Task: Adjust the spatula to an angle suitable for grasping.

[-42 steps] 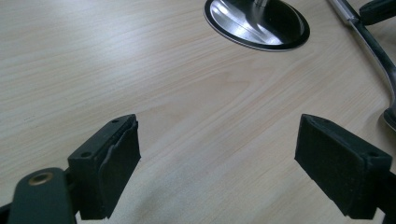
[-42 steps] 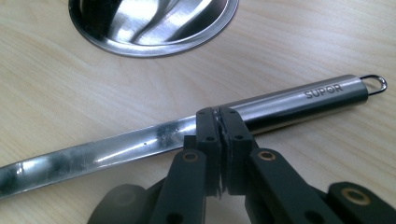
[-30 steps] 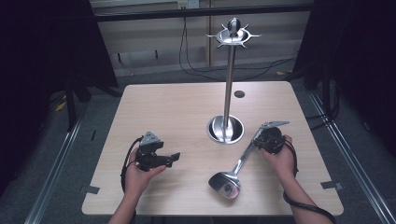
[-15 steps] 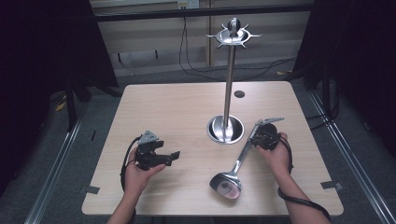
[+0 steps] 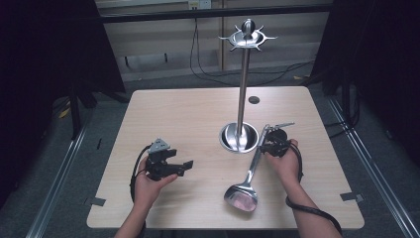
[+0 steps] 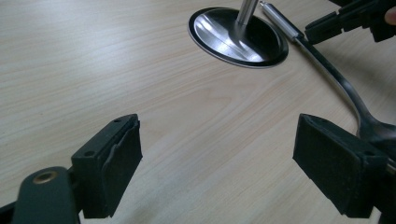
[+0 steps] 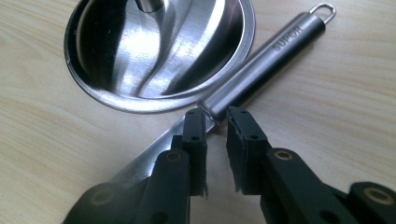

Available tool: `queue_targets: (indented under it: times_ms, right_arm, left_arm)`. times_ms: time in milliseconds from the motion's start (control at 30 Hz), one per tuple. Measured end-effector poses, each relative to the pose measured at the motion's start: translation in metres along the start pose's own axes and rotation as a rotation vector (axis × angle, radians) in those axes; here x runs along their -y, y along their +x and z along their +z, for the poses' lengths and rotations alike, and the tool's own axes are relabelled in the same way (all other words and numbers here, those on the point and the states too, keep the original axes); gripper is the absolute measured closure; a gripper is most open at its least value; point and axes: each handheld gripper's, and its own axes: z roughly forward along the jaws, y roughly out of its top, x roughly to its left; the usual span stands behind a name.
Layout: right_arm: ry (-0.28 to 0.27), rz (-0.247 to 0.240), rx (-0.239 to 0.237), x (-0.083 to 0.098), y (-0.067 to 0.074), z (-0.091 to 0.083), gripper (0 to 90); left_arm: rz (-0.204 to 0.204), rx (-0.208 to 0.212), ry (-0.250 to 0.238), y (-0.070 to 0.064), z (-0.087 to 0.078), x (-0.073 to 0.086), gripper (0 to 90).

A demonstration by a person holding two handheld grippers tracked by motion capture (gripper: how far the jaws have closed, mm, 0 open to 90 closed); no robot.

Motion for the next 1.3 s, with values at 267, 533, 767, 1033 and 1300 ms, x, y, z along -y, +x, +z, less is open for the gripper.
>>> queue_targets:
  times_ms: [267, 533, 767, 1033, 1300]
  right_arm:
    - [0.003, 0.08, 0.044, -0.001, 0.005, -0.003, 59.3]
    - [0.005, 0.195, 0.053, 0.0, 0.018, -0.007, 45.9]
    - [0.025, 0.206, 0.079, 0.008, 0.031, -0.005, 44.6]
    - [0.043, 0.192, 0.076, 0.011, 0.037, 0.003, 47.0]
    - [0.089, 0.19, 0.131, 0.006, 0.026, 0.002, 57.0]
  left_arm:
    - [-0.013, 0.013, -0.007, 0.001, 0.001, 0.0, 15.3]
    - [-0.002, 0.023, -0.008, -0.001, 0.002, -0.002, 15.5]
    - [-0.008, 0.026, -0.016, -0.003, 0.001, -0.002, 15.6]
    - [0.009, 0.022, -0.008, -0.004, 0.002, -0.003, 15.6]
    - [-0.004, 0.013, -0.006, 0.0, 0.002, -0.001, 15.7]
